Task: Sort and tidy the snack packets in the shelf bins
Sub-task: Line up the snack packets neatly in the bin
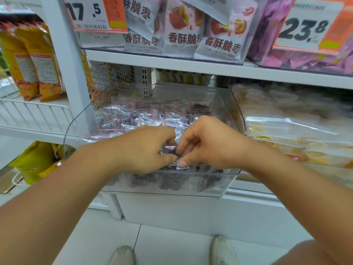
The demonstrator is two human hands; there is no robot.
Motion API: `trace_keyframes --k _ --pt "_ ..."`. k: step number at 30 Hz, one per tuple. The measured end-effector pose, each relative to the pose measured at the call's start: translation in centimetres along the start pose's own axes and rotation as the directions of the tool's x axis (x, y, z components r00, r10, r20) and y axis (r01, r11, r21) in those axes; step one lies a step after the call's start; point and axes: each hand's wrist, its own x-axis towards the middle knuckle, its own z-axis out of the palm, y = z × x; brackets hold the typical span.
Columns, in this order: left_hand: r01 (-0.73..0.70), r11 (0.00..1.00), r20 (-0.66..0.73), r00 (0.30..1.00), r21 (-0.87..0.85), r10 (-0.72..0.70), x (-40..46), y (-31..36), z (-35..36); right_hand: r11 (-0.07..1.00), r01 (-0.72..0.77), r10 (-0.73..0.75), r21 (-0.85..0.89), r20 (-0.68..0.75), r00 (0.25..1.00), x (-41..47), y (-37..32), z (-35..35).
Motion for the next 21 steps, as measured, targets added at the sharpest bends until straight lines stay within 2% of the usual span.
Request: trace_keyframes --k 3,5,7,9,10,12,15,17,21 --pt "0.004 0.998 0.041 0.999 0.066 -0.006 -0.3 -0.2 -0.1 0.996 0.002 -0.003 -0.092 -0.010 1.000 0.4 -0.3 -0.3" --pt "-0.004 0.997 0.002 1.000 0.083 0.004 -0.6 0.1 0.0 0.995 -0.025 0.006 -0.101 -0.179 0.984 0.5 0.3 -1.8" --pt "0.015 1.000 -0.130 0.991 0.026 -0.012 -0.8 0.8 -0.3 0.946 -0.091 -0.036 -0.311 -0.382 0.924 1.5 1.7 -3.0" --pt "0.040 0.997 -0.223 0.975 0.062 -0.025 -0.4 1.5 -0.5 0.828 -0.207 0.004 -0.521 -0.364 0.931 3.4 3.5 -3.5" --pt "0.048 0.993 -0.205 0.978 0.111 -0.025 0.1 1.8 -0.6 0.788 -0.256 0.078 -0.561 -0.321 0.944 4.5 4.4 -3.8" --pt "0.096 0.980 -0.058 0.994 0.173 -0.087 1.0 1.9 -0.4 0.761 -0.338 0.213 -0.553 -0.279 0.936 6.2 5.6 -4.6" --pt "0.177 0.963 0.139 0.968 0.204 -0.208 1.9 1.5 -0.4 0.751 -0.383 0.284 -0.538 -0.262 0.923 7.8 6.8 -5.6" --pt "0.184 0.958 0.181 0.957 0.219 -0.226 2.1 1.7 -0.6 0.722 -0.409 0.271 -0.559 -0.315 0.910 8.6 7.1 -5.7" --pt "0.175 0.943 0.241 0.939 0.283 -0.247 2.3 1.9 -0.8 0.680 -0.533 0.261 -0.504 -0.512 0.818 10.2 6.2 -5.7"
